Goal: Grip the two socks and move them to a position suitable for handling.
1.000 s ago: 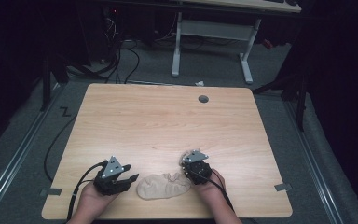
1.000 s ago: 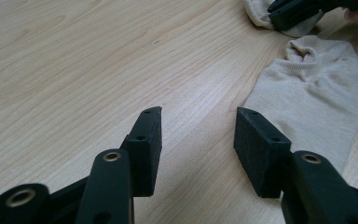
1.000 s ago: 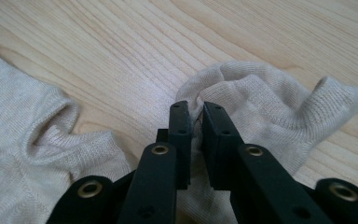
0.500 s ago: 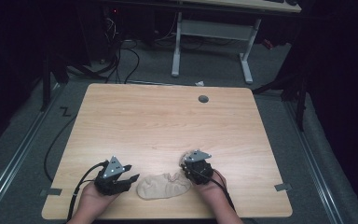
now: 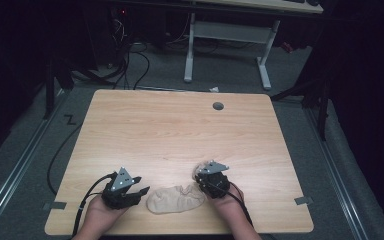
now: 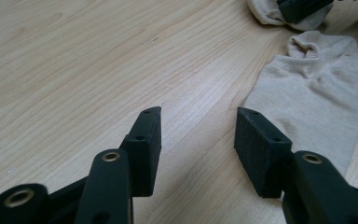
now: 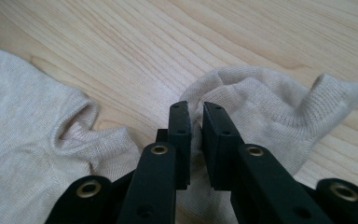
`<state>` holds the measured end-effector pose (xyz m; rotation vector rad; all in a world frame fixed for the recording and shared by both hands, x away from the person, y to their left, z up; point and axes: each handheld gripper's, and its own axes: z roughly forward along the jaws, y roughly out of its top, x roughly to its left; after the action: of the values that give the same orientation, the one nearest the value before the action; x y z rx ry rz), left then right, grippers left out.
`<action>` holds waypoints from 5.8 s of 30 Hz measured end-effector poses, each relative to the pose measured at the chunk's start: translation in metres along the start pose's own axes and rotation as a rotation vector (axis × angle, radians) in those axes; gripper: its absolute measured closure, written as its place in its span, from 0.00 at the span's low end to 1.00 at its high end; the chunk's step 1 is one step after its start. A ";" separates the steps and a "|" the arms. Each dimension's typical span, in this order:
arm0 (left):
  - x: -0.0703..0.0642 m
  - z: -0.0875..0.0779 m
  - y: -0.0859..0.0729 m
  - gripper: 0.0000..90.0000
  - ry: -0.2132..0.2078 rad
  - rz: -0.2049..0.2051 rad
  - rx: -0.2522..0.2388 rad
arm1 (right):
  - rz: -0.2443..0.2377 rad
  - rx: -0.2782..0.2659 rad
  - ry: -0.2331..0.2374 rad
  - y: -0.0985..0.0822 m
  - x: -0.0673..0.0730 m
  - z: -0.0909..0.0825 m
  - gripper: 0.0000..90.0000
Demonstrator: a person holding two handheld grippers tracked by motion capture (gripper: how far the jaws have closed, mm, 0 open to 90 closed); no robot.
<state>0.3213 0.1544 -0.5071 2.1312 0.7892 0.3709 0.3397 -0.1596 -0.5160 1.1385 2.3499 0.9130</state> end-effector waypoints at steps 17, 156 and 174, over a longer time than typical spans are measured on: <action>0.000 0.001 0.000 0.57 0.000 -0.002 0.000 | 0.041 -0.123 -0.047 -0.002 -0.010 -0.028 0.93; -0.030 0.004 0.018 0.96 -0.018 -0.040 -0.015 | -0.047 -0.152 0.022 -0.013 0.006 -0.047 0.96; -0.039 -0.017 0.001 0.95 -0.029 -0.037 -0.001 | -0.087 -0.137 0.052 -0.030 0.029 -0.060 0.96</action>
<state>0.2832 0.1384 -0.4957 2.1140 0.8103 0.3205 0.2714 -0.1742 -0.4945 0.9626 2.3175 1.0656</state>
